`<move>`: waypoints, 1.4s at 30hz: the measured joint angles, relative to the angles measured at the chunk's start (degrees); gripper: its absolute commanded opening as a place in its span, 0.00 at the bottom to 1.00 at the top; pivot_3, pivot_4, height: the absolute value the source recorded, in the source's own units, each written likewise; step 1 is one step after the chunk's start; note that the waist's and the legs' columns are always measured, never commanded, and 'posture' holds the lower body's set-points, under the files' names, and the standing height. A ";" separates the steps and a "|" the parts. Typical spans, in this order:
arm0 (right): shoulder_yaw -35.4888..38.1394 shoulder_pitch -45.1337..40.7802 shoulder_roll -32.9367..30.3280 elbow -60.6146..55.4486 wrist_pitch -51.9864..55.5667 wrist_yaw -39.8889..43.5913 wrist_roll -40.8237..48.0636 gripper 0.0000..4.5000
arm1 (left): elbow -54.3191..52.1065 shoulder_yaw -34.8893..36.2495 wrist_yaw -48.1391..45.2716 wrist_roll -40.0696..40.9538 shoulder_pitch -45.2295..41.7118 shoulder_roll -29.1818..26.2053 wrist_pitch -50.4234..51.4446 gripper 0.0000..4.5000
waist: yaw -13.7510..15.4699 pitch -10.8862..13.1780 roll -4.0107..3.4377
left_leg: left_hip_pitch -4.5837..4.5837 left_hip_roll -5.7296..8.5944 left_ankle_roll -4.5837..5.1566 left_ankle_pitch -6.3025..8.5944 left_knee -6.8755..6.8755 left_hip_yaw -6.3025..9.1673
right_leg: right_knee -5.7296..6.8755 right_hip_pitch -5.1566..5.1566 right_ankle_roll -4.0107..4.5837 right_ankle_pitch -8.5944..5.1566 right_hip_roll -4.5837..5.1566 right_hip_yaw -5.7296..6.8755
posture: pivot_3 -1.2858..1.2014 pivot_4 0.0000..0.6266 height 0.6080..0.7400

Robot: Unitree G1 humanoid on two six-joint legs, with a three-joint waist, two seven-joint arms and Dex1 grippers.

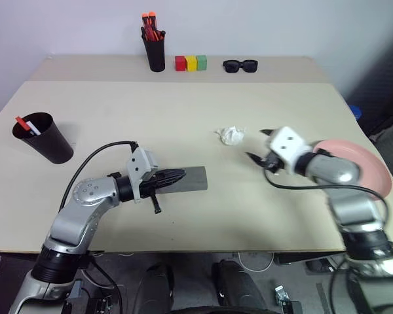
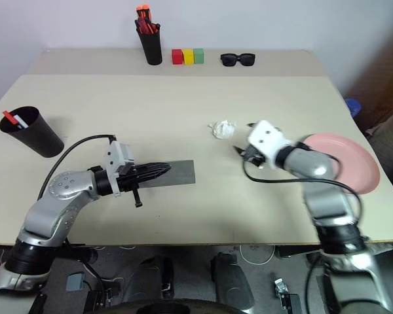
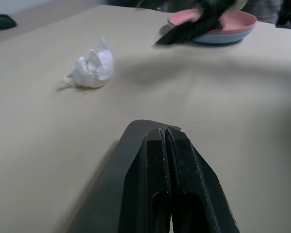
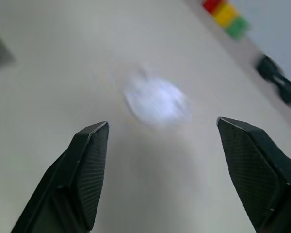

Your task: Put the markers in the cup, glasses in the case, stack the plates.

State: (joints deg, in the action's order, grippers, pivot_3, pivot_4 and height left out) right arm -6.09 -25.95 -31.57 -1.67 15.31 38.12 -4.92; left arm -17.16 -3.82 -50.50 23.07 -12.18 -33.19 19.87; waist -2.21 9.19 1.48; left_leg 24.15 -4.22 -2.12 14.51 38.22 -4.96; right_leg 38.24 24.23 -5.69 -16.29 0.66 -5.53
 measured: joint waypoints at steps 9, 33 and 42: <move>-8.10 -15.58 9.91 32.93 -13.11 -10.10 -8.11 0.68 | -5.69 2.62 3.55 0.18 4.92 -0.76 2.30 0.01 | -0.28 0.01 0.01 | 0.05 0.02 0.00 0.00 -0.02 0.00 | 0.04 0.08 -0.01 0.01 0.02 0.01 | 0.52 0.24 0.87; 21.97 20.12 -9.50 -6.13 8.79 -14.05 -7.35 0.00 | 1.77 -2.23 -1.01 0.91 -2.38 2.02 0.95 0.01 | 1.47 -0.02 -0.05 | 0.12 0.12 0.01 0.01 -0.03 0.10 | 0.01 0.09 -0.03 -0.02 0.05 0.02 | 0.52 0.24 0.87; 24.36 19.57 -9.79 -9.17 12.94 -14.45 -6.57 0.70 | 6.88 -2.93 -1.23 -0.63 -5.54 4.37 -1.91 0.01 | -0.55 -0.07 -0.14 | -0.13 0.40 0.01 0.01 -0.06 0.42 | 0.06 0.03 -0.06 0.00 -0.07 -0.30 | 0.52 0.24 0.87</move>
State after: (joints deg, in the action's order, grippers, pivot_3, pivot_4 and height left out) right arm 18.26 -6.38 -41.36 -10.84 28.26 23.66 -11.48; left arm -10.28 -6.75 -51.73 22.44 -17.72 -28.82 17.95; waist -2.76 9.13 1.35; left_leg 24.02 -3.82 -2.10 14.52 38.15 -4.53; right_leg 38.30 24.27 -5.75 -16.29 0.59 -5.83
